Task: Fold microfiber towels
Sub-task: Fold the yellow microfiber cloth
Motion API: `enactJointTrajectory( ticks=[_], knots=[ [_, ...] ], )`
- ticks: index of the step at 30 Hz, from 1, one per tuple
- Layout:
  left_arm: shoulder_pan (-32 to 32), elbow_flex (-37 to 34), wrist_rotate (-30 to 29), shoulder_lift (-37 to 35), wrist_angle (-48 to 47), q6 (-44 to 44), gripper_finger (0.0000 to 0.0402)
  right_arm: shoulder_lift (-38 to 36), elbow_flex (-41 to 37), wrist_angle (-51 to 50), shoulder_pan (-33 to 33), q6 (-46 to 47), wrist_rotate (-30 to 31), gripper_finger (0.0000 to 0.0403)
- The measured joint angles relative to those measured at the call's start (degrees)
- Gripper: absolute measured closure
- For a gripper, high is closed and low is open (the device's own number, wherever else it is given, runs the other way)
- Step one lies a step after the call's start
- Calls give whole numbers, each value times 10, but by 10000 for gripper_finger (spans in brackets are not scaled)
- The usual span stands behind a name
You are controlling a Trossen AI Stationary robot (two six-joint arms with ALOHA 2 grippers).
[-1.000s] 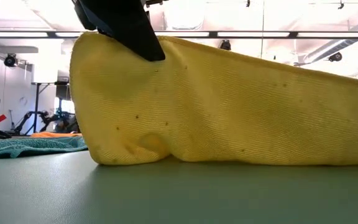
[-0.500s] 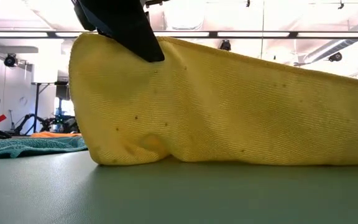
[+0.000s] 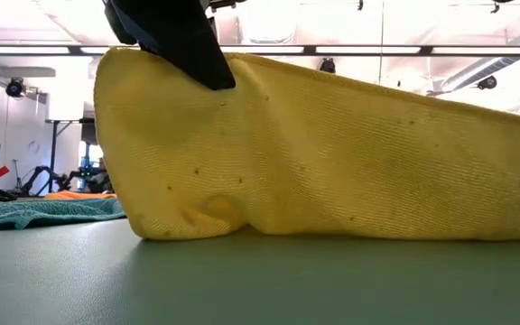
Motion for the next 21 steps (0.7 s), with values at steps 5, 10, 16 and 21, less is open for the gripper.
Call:
enactJointTrajectory(
  ticks=[5,10,16,21],
  knots=[
    [0,-1,0,0,-2,0,402,0,-1,2,-3,-3,3,262],
    [0,-1,0,0,-2,0,402,0,-2,10,-12,-4,4,300],
    [0,-1,1,0,-2,0,402,0,-2,11,-20,-3,-7,385],
    [0,2,3,-2,-14,0,402,-6,5,9,-20,15,-30,394]
  ],
)
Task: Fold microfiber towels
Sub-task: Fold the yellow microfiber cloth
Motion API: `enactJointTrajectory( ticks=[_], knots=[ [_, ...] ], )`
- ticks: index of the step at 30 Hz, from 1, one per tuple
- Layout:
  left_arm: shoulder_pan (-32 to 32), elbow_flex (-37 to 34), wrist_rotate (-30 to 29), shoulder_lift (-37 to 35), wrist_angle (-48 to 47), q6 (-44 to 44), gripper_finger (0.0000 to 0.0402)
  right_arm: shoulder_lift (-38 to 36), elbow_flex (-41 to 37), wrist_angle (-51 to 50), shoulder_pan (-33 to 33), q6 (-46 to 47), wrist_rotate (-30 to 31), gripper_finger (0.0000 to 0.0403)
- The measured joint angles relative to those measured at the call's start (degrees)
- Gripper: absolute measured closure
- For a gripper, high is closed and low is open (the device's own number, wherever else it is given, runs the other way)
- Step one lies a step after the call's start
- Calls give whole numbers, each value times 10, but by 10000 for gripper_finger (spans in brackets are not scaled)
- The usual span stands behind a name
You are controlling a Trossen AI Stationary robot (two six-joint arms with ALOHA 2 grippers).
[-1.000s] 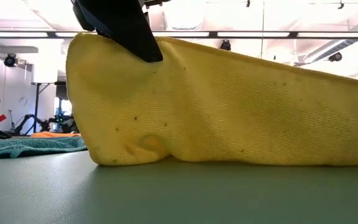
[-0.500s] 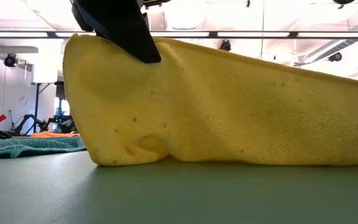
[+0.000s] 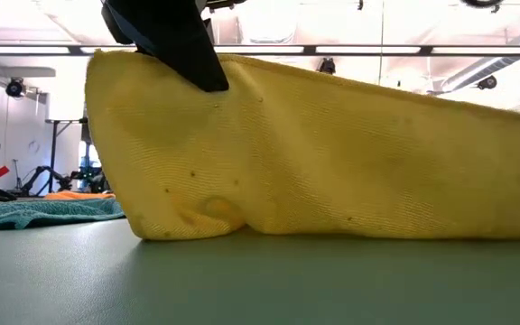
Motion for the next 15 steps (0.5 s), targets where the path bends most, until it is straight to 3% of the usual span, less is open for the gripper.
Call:
enactJointTrajectory(
  ticks=[7,12,15],
  knots=[
    [0,9,36,-32,-33,-14,402,-40,74,-90,1,46,0,394],
    [0,23,102,-59,-83,-14,402,-54,161,-223,5,80,58,394],
    [-1,39,105,-76,-152,1,402,-56,204,-284,5,99,88,394]
  ],
)
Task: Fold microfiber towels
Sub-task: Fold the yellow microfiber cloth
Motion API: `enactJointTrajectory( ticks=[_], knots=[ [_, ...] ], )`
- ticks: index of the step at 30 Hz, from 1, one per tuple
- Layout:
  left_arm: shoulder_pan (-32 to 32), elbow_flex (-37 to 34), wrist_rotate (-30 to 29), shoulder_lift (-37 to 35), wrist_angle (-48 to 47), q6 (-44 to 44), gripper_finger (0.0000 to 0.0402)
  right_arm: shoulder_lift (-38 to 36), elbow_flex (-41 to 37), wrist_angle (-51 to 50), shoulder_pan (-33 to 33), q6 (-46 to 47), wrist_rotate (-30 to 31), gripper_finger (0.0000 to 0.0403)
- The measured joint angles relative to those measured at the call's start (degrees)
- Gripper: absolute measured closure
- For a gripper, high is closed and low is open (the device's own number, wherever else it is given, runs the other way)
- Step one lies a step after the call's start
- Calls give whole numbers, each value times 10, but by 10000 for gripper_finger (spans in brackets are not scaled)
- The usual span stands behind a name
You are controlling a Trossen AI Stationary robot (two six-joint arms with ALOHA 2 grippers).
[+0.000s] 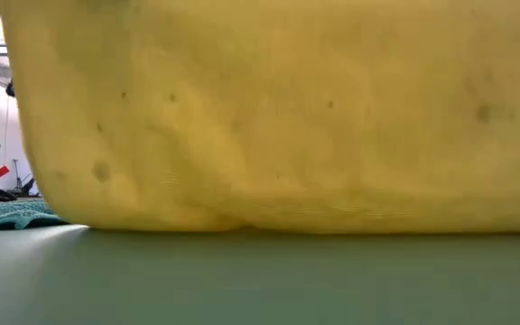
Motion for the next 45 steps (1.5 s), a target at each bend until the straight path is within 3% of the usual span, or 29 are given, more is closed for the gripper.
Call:
enactJointTrajectory(
  ticks=[8,12,14,21,28,37,45],
  knots=[
    [15,34,-12,-42,-96,71,402,-2,63,-131,-2,61,70,394],
    [29,58,-112,-51,-136,119,402,-4,85,-218,-5,117,100,394],
    [38,62,-136,-52,-134,124,402,-4,90,-214,-5,123,101,394],
    [42,61,-139,-45,-136,101,402,8,85,-206,-4,162,92,395],
    [7,60,-120,-44,-133,27,402,14,82,-115,13,172,21,395],
    [-21,12,-125,-17,-57,-49,402,14,9,-33,43,222,15,395],
    [-45,5,-132,54,-38,-88,402,14,-94,135,58,259,12,395]
  ],
)
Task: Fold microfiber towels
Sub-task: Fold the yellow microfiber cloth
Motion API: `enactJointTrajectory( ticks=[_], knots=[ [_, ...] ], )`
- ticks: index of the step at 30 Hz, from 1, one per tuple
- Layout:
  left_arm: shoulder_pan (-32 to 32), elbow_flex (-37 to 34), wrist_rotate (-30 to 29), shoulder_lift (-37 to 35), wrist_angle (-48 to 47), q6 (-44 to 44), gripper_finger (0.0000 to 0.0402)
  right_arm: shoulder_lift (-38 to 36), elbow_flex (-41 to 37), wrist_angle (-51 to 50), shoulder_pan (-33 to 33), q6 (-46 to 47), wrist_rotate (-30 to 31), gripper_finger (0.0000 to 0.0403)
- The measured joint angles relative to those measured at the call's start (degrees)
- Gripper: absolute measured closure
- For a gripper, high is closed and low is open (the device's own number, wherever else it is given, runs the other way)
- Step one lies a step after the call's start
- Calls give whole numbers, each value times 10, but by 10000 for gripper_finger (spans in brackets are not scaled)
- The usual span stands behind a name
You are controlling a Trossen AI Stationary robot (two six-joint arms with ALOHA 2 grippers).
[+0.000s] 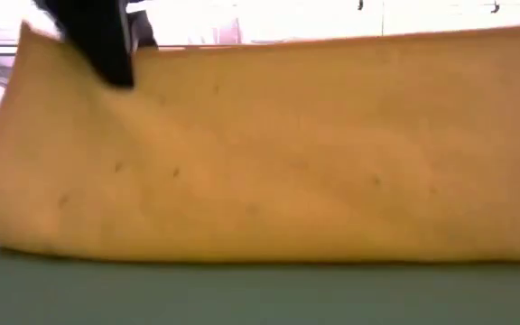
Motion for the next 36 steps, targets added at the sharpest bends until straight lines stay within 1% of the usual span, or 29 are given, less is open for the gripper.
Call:
enactJointTrajectory(
  ticks=[3,7,11,13,16,22,27,32,36],
  knots=[
    [-6,0,-4,21,0,-2,402,0,-33,42,0,6,-2,395],
    [-6,0,-9,35,-4,-3,402,0,-63,48,0,36,-1,394],
    [1,0,-51,35,-30,-2,402,-3,-83,42,-8,48,-1,394],
    [10,0,-67,32,-59,-1,402,-3,-92,35,-18,48,-1,394],
    [28,-1,-70,30,-85,-1,402,-3,-108,29,-42,48,1,394],
    [42,-19,-90,30,-83,2,402,-3,-133,27,-99,44,3,394],
    [58,-19,-106,30,-84,13,402,-3,-145,17,-130,37,2,394],
    [77,-23,-111,40,-85,21,402,-3,-161,22,-147,35,3,394],
    [78,-23,-110,42,-84,34,402,-3,-162,25,-147,33,3,394]
  ],
)
